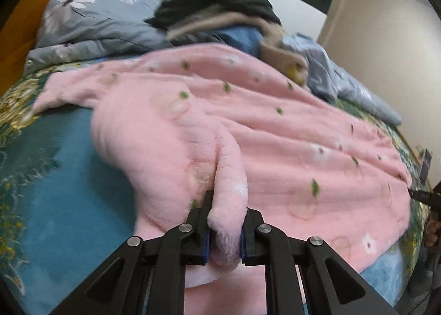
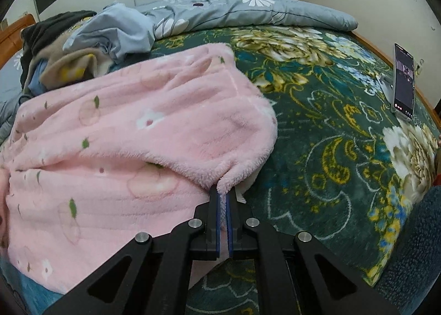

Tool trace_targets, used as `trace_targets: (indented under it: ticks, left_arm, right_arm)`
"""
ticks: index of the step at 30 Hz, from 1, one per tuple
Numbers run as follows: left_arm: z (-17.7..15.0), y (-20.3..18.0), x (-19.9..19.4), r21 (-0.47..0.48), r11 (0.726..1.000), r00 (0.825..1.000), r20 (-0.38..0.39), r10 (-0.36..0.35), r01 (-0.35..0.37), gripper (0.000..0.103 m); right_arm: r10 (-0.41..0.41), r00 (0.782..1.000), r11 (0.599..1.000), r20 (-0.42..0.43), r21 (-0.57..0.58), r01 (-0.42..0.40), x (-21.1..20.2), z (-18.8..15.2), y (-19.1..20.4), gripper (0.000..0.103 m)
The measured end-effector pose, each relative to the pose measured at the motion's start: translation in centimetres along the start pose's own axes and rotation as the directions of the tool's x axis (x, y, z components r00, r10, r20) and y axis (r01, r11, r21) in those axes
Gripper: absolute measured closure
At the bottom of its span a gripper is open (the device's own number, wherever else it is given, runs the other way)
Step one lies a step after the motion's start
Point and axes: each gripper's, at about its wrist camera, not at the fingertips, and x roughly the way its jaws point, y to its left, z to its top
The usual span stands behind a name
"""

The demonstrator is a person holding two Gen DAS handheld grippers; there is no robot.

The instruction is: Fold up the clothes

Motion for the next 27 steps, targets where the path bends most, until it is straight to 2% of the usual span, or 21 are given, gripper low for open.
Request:
trace_targets:
  ticks: [4,6,9,13,15,17,20,23,24,26,27]
  left_arm:
    - [-0.2,-1.2,0.4,0.040,0.999,0.999,-0.014,0.032,-0.031,0.083]
    - [-0.3,-1.5,0.2,0.059,0.998,0.999,-0.020,0.036,-0.035,0.072]
    - [-0.3,-1.8,-0.5,0.055,0.998,1.000,-0.028,0.001,0.001,0.053]
    - [-0.2,-1.6,-2.4,0.047,0.999,1.000,0.001,-0.004,0.004,0.047]
    - [0.3,0.2,-3.9,-0.002,0.999,0.998,0.047,0.035,-0.035,0.041]
    - [0.7,2.8,-4.9,-0.096,0.993,0.994,0.081,0.079,-0.071,0.039]
    - [0.9,7.1,-4.7,-0.265,0.961,0.994,0.058,0.094,-0.075,0.039]
    - [1.0,9.4,-3.3,-0.371,0.928,0.999,0.040,-0.002,0.017,0.039]
    - [1.0,10.0,-2.7,-0.405,0.912,0.998,0.045,-0.051,0.065,0.039]
    - [1.1,10.5,-1.9,-0.455,0.882,0.992,0.067,-0.104,0.123,0.039]
    - [1.3,10.4,-1.7,-0.455,0.879,0.990,0.084,-0.116,0.141,0.039]
  right_arm:
    - [-0.003,1.000,1.000,-0.006,-0.002,0.003,-0.1,-0.2,0.1,0.099]
    - [-0.003,1.000,1.000,-0.012,-0.001,0.003,0.0,-0.2,0.1,0.099]
    - [-0.006,1.000,1.000,-0.020,0.003,0.007,0.2,-0.2,0.2,0.099]
    - [-0.013,1.000,1.000,-0.028,-0.001,0.013,0.3,-0.4,0.4,0.098]
    - [-0.010,1.000,1.000,-0.029,0.001,0.010,0.3,-0.4,0.3,0.098]
    - [-0.005,1.000,1.000,-0.030,0.007,0.005,0.3,-0.4,0.2,0.098]
    - [-0.004,1.000,1.000,-0.030,0.013,0.005,0.4,-0.5,0.2,0.098]
    - [-0.011,0.999,1.000,-0.031,0.009,0.011,0.5,-0.5,0.4,0.098]
    - [-0.012,0.999,1.000,-0.032,0.009,0.013,0.5,-0.5,0.4,0.098]
    - [-0.012,0.999,1.000,-0.033,0.012,0.013,0.5,-0.5,0.4,0.098]
    - [-0.012,0.999,1.000,-0.033,0.013,0.012,0.5,-0.5,0.4,0.098]
